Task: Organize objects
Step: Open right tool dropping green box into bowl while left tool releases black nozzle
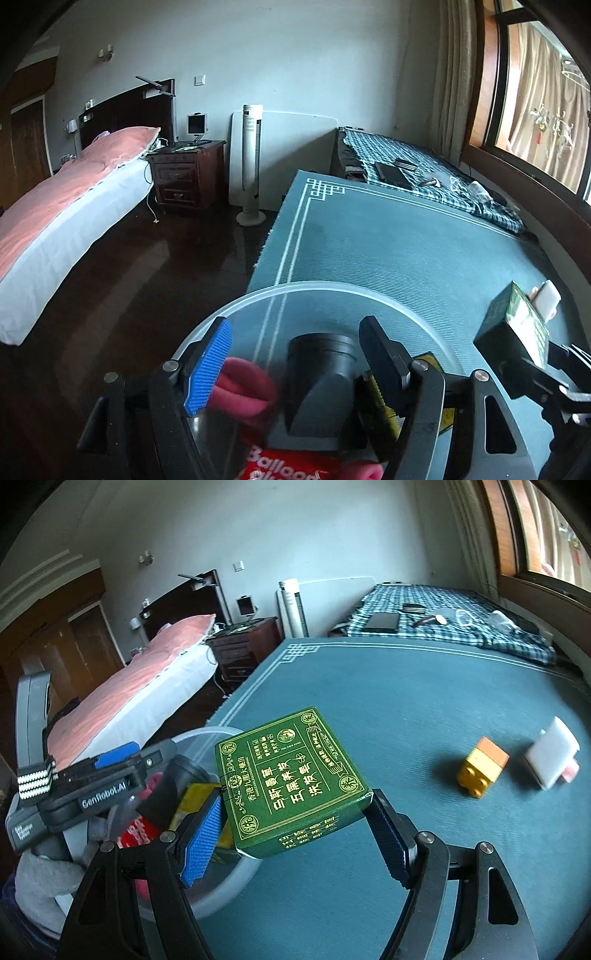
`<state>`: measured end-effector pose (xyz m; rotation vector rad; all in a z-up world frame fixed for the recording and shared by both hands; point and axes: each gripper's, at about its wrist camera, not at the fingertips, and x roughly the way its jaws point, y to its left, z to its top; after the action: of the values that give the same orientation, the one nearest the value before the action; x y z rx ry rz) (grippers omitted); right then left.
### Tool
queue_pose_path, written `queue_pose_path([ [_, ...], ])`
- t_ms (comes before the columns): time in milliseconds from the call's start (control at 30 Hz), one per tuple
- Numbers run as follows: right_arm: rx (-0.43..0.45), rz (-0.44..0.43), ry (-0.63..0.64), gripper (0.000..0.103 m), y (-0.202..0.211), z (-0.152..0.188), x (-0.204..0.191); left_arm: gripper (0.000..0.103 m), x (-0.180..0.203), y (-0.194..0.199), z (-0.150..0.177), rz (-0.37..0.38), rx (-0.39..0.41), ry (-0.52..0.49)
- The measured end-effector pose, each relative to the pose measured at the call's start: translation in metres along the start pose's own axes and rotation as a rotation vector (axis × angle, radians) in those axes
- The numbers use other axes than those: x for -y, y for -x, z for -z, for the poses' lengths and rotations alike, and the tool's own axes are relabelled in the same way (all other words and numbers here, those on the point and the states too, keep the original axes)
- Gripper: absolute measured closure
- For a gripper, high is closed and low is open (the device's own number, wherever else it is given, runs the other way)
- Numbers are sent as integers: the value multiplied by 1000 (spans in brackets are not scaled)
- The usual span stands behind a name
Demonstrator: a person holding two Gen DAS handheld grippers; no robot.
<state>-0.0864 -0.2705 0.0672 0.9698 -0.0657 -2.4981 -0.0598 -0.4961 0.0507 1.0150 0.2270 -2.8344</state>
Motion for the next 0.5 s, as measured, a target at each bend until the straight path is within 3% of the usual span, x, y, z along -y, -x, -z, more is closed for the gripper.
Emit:
queue_pose_path([
  [500, -50, -110, 29, 26, -44, -18, -47, 21, -39, 32, 4, -62, 46, 57],
])
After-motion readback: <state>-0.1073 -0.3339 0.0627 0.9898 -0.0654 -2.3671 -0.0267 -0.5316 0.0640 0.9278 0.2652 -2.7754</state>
